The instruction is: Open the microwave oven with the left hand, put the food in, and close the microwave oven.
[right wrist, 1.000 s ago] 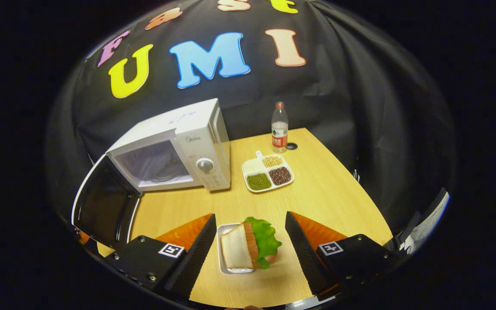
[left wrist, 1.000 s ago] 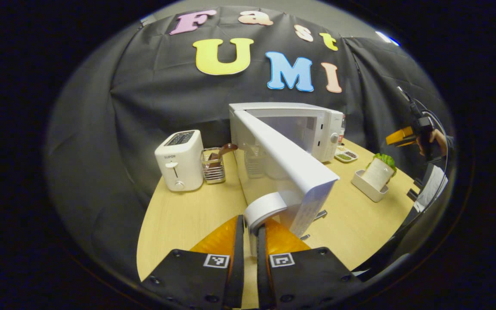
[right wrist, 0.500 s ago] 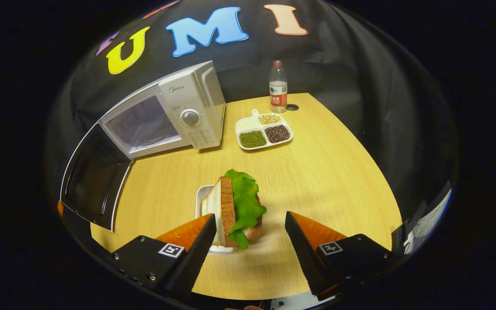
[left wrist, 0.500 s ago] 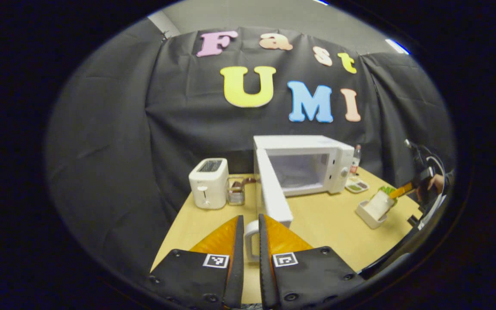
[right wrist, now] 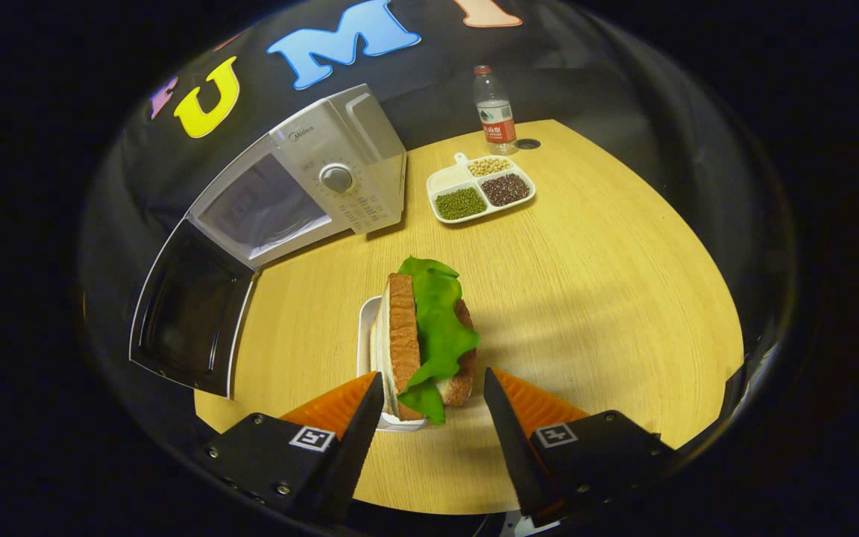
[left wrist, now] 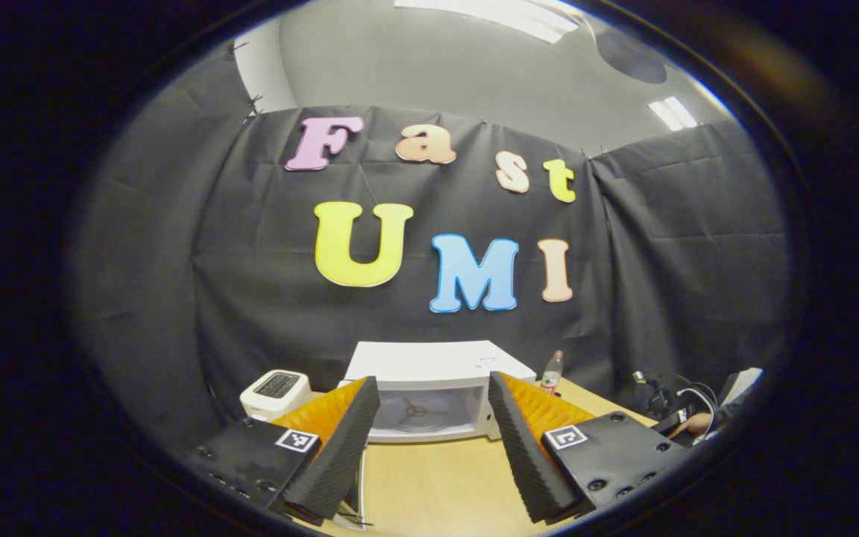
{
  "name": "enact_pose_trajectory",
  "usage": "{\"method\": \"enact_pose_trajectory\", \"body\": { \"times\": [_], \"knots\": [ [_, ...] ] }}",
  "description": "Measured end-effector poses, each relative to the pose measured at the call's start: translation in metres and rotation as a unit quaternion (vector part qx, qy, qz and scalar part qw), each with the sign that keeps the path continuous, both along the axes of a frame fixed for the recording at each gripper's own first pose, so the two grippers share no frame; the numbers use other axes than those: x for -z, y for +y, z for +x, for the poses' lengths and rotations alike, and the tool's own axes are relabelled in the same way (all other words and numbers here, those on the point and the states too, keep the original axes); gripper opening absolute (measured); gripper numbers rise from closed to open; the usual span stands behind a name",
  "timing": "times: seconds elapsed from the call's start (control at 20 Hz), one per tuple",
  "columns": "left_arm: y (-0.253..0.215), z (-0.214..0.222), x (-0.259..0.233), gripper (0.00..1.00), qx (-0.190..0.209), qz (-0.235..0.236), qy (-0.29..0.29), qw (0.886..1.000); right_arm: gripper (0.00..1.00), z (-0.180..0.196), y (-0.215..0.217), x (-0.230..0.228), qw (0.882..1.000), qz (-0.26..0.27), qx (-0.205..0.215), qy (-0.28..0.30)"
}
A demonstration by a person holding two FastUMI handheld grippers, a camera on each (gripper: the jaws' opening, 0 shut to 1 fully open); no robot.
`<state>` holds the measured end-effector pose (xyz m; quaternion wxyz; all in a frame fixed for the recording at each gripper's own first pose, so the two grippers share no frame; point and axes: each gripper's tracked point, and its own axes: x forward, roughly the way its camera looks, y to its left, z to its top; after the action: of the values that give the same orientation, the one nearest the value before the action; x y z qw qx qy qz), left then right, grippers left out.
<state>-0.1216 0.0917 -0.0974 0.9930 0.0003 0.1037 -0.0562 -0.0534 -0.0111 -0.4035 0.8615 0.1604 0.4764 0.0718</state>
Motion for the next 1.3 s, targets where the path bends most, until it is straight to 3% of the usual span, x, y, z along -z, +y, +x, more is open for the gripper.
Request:
{"method": "enact_pose_trajectory", "body": {
  "times": [0.05,0.1,0.15,0.2,0.3,0.65,1.0,1.2,1.3],
  "knots": [
    [-0.01,0.001,0.002,0.94,0.007,0.006,0.004,1.0,0.55,0.002,0.005,-0.001,1.0,0.023,-0.002,0.001],
    [-0.019,0.002,0.001,0.93,0.011,0.01,0.006,1.0,0.54,0.003,0.005,-0.003,0.999,0.038,-0.001,-0.004],
    [-0.025,0.003,-0.002,0.94,0.011,0.012,0.006,1.0,0.33,0.001,0.006,-0.002,0.999,0.041,-0.011,-0.002],
    [-0.028,0.005,-0.003,0.95,0.009,0.012,0.005,1.0,0.33,0.001,0.007,-0.01,0.999,0.048,-0.017,-0.006],
    [-0.032,0.006,-0.011,0.95,-0.003,0.011,0.003,1.0,0.12,0.003,0.002,-0.011,0.999,0.037,-0.021,-0.015],
    [-0.037,0.024,-0.054,0.96,-0.062,0.017,-0.02,0.998,0.12,0.02,0.021,-0.067,0.991,0.112,-0.04,-0.066],
    [-0.047,0.037,-0.069,0.96,-0.071,0.038,-0.024,0.996,0.12,0.034,0.075,-0.139,0.955,0.279,-0.038,-0.094],
    [-0.023,0.036,-0.072,0.97,-0.073,0.038,-0.026,0.996,0.12,0.048,0.112,-0.156,0.936,0.337,-0.017,-0.097],
    [-0.005,0.035,-0.071,0.97,-0.067,0.037,-0.023,0.997,0.12,0.059,0.13,-0.156,0.933,0.347,-0.003,-0.1]
  ]
}}
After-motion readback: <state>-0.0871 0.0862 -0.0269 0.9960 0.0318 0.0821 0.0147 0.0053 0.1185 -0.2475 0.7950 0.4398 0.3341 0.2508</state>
